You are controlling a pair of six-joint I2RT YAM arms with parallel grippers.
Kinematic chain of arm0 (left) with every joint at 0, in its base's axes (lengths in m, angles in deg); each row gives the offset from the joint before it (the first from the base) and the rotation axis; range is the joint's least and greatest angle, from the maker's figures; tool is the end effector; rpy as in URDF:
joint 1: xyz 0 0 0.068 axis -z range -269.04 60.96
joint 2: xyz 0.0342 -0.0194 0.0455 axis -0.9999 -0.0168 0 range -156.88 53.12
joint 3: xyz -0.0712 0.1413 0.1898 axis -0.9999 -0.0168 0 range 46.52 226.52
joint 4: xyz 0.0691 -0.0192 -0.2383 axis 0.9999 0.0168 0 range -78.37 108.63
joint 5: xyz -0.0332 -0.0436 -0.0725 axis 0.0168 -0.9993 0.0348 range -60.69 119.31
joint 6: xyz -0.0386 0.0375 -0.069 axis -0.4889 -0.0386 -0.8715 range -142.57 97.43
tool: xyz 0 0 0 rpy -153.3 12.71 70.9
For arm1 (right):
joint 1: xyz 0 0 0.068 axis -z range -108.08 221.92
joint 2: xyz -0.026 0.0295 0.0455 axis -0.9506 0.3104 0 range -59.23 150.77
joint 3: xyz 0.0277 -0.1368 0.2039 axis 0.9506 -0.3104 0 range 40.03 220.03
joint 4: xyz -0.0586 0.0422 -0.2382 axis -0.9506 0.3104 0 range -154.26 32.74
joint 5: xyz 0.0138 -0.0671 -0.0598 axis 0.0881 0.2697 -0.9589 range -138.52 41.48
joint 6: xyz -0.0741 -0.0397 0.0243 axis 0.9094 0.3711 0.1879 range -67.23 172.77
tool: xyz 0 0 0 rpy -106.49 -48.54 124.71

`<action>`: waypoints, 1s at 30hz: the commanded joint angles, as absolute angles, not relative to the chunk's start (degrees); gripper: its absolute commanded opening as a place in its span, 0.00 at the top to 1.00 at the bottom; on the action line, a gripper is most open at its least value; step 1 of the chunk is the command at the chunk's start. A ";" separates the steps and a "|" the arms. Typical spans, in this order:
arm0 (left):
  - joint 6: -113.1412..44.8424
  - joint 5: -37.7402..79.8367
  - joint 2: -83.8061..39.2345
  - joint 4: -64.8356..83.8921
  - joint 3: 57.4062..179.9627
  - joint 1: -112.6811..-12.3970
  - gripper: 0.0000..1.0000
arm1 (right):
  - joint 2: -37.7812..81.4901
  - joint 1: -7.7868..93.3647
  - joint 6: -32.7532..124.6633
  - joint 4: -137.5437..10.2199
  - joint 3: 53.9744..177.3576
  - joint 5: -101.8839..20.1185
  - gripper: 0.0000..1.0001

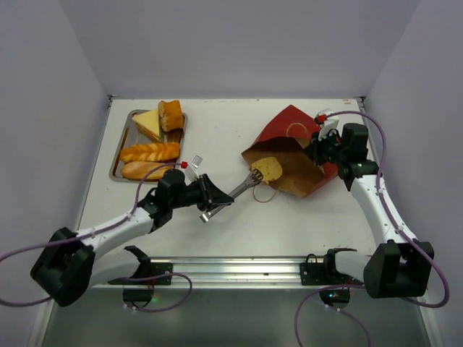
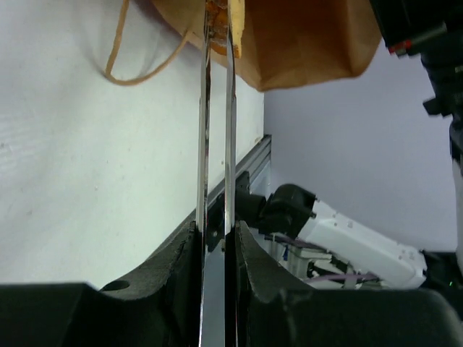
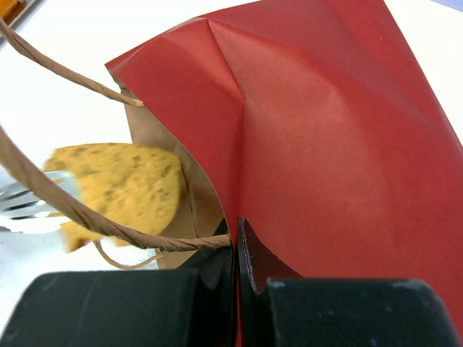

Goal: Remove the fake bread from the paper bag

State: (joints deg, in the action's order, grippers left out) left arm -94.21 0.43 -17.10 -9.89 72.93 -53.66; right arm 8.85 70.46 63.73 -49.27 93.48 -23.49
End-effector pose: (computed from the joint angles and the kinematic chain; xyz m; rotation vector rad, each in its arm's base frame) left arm 0.2061 -0.1924 0.1660 -0.3390 2.3141 -1.5959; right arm 0.2950 0.0403 0.2618 -0.4817 1.9960 0.3525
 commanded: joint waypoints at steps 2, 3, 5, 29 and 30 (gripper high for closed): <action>-84.28 -0.58 -0.72 11.04 74.63 -53.79 1.00 | 7.31 70.69 63.32 -50.63 94.17 -23.74 0.99; -82.35 1.17 1.59 15.72 75.60 -54.06 1.00 | 7.39 70.69 63.32 -50.72 94.17 -23.91 0.99; -80.76 2.94 6.86 25.37 78.92 -55.19 1.00 | 7.13 70.69 63.40 -50.72 94.17 -23.91 0.99; -83.11 20.01 10.23 29.14 91.53 -83.04 1.00 | 7.57 70.60 62.96 -50.55 94.61 -21.72 1.00; -84.00 16.16 9.79 27.38 90.56 -85.76 1.00 | 7.57 70.68 62.96 -50.63 94.61 -21.54 0.99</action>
